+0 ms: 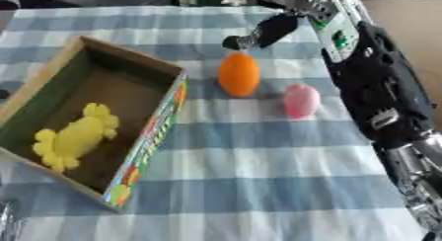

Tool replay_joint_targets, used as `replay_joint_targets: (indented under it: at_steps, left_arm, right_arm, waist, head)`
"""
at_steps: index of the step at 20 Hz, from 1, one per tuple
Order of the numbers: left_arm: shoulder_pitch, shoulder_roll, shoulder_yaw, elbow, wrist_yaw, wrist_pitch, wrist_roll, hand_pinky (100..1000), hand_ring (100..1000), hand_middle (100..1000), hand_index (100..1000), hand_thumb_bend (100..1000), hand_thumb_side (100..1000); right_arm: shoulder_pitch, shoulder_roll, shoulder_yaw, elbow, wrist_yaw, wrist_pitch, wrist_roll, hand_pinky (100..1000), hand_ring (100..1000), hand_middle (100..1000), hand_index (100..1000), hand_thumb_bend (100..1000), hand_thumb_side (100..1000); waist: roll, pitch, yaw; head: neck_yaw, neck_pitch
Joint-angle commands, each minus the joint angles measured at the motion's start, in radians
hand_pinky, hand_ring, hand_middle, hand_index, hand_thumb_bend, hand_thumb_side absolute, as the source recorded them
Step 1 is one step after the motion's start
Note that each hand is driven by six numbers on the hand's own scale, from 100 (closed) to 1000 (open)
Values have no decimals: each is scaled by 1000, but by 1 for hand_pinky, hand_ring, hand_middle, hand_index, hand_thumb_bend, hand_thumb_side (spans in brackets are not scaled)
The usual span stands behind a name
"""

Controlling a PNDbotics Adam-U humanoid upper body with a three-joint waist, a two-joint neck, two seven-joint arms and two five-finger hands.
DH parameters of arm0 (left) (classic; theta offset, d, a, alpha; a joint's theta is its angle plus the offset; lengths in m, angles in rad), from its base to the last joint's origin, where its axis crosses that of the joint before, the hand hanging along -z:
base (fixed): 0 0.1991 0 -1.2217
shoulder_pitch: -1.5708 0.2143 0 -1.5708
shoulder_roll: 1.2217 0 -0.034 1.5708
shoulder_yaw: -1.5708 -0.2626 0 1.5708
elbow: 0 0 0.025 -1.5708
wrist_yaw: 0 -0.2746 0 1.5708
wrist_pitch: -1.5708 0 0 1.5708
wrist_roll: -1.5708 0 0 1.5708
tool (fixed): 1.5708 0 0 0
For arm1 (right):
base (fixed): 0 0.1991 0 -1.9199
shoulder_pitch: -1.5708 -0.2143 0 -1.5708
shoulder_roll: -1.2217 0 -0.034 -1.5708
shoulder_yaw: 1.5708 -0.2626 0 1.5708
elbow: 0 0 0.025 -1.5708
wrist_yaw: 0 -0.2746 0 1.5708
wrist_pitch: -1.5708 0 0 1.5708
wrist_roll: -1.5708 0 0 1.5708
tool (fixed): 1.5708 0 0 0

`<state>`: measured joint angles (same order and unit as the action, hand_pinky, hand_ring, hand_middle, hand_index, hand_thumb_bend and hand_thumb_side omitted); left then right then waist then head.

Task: Pick up objects on the table and place them in the box.

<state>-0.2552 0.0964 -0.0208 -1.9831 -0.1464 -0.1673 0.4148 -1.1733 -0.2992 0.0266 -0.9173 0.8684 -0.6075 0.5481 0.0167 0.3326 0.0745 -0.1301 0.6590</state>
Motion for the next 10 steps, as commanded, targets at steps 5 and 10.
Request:
replay_joint_targets:
  at_steps: [5, 10]
  left_arm:
    - [-4, 12, 5, -17, -3, 2, 0, 503, 657, 610, 751, 100, 733]
    - [-5, 12, 6, -17, -3, 2, 0, 503, 657, 610, 751, 100, 732]
  right_arm:
    - [-18, -28, 20, 16, -97, -67, 159, 923, 956, 850, 937, 534, 744]
    - [-9, -36, 23, 12, -118, -69, 240, 919, 958, 845, 934, 543, 698]
  waist:
    - [1, -15, 0]
    - [1, -12, 1]
  head:
    - [5, -7]
    - [7, -9]
